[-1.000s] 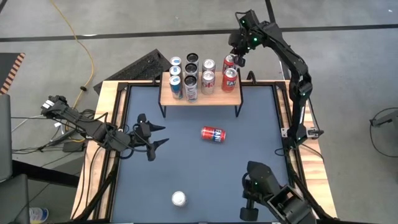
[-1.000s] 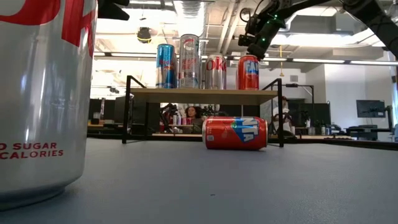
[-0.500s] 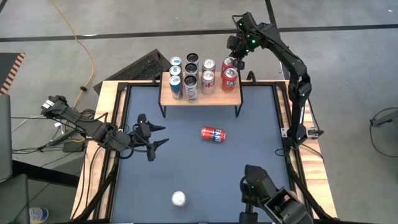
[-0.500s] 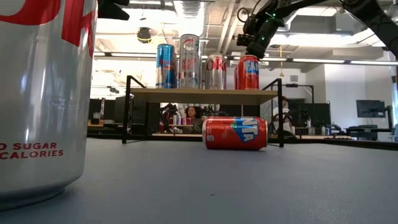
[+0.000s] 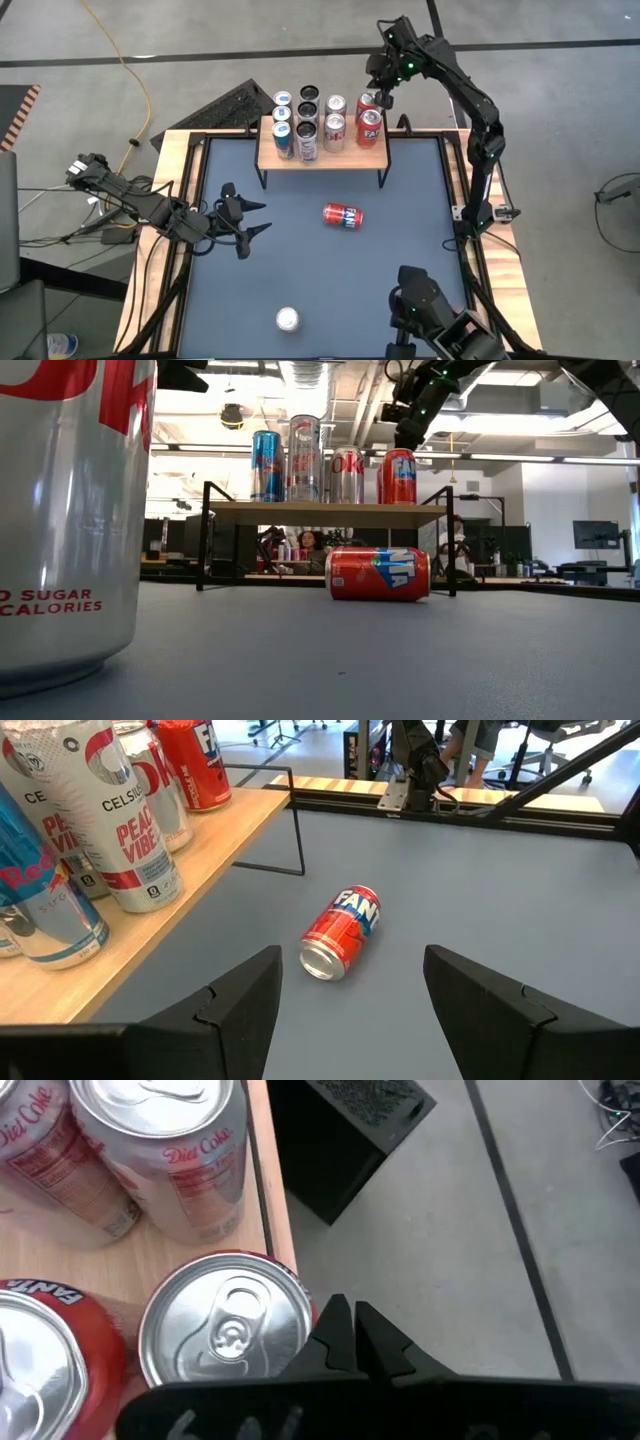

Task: Place canned beverage on shelf
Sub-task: Adjust the orange soda can

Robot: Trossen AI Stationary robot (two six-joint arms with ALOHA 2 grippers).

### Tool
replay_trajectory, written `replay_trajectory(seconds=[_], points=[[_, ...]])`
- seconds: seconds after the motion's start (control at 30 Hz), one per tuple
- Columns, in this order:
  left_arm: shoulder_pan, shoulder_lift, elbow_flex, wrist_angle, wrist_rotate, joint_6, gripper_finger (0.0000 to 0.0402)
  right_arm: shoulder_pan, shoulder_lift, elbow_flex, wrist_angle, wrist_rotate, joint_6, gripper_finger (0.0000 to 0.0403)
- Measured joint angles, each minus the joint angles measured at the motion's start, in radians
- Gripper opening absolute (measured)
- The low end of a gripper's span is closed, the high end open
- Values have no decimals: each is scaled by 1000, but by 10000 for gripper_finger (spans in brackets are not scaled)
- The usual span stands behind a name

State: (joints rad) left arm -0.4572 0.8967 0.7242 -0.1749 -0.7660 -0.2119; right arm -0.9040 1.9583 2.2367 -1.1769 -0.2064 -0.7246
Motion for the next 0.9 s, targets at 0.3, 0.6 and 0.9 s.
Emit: replay_trajectory(seconds=[0.3, 0.6, 0.9], points=[[0, 0, 0, 0, 0, 0, 235, 11, 7, 0, 4, 22, -59, 0], [0, 0, 0, 0, -5, -1, 235, 14, 7, 0, -37, 23, -62, 0], [0, 0, 0, 0, -5, -2, 235, 15, 7, 0, -58, 22, -55, 0]])
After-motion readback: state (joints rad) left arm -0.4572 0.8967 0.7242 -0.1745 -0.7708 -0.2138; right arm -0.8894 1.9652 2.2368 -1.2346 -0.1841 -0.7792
